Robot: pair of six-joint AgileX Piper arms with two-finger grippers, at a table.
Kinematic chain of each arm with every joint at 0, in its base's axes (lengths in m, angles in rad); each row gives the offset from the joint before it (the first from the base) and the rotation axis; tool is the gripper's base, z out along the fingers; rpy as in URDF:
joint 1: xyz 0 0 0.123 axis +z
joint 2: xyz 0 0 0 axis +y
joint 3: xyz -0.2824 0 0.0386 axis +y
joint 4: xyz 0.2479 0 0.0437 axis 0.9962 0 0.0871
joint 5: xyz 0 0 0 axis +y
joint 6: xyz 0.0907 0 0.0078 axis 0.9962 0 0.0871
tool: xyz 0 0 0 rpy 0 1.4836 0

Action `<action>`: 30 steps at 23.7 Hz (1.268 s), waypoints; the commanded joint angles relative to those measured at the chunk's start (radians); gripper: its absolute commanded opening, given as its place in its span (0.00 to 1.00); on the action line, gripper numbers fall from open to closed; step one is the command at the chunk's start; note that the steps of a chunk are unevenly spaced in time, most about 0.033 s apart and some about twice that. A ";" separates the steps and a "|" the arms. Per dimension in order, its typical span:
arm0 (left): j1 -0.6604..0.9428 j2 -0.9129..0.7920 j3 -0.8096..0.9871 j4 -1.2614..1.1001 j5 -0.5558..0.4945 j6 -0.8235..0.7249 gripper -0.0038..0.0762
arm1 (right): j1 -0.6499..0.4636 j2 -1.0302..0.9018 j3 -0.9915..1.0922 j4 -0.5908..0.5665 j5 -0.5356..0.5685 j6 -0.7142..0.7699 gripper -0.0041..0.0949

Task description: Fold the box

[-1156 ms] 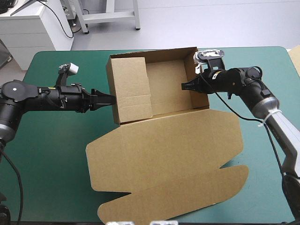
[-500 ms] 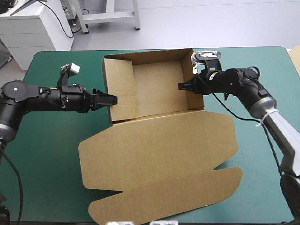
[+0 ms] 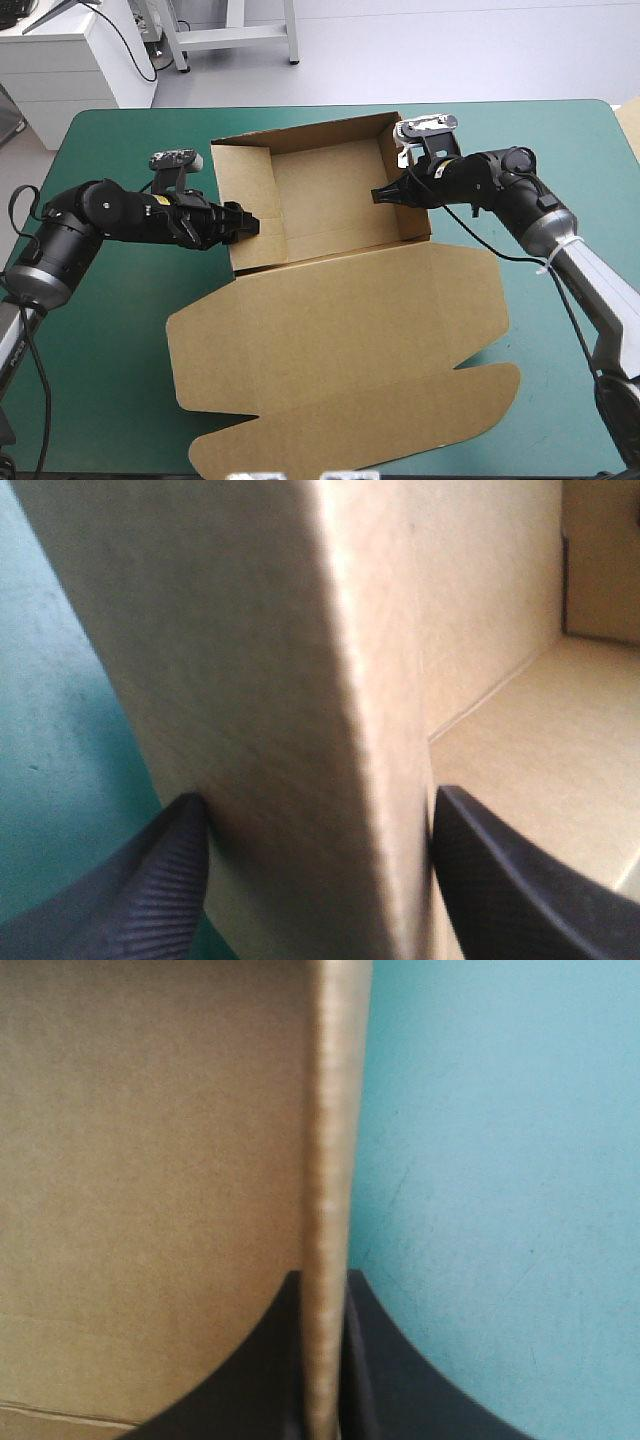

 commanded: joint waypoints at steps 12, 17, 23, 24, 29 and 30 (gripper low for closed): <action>-0.091 -0.016 -0.024 0.205 -0.149 -0.247 0.04 | 0.043 -0.048 -0.030 0.090 0.025 0.067 0.03; -0.196 -0.014 -0.024 0.381 -0.227 -0.247 0.04 | 0.043 -0.081 -0.030 -0.005 0.120 0.082 0.03; -0.201 0.016 -0.024 0.413 -0.248 -0.256 0.04 | 0.043 -0.099 -0.030 -0.074 0.218 0.110 0.03; -0.201 0.026 -0.024 0.416 -0.250 -0.256 0.04 | 0.043 -0.097 -0.030 -0.082 0.229 0.112 0.03; -0.201 0.102 -0.050 0.436 -0.234 -0.259 0.04 | 0.043 -0.087 -0.030 -0.105 0.302 0.141 0.03; -0.201 0.119 -0.064 0.436 -0.225 -0.259 0.04 | 0.043 -0.080 -0.030 -0.113 0.316 0.151 0.03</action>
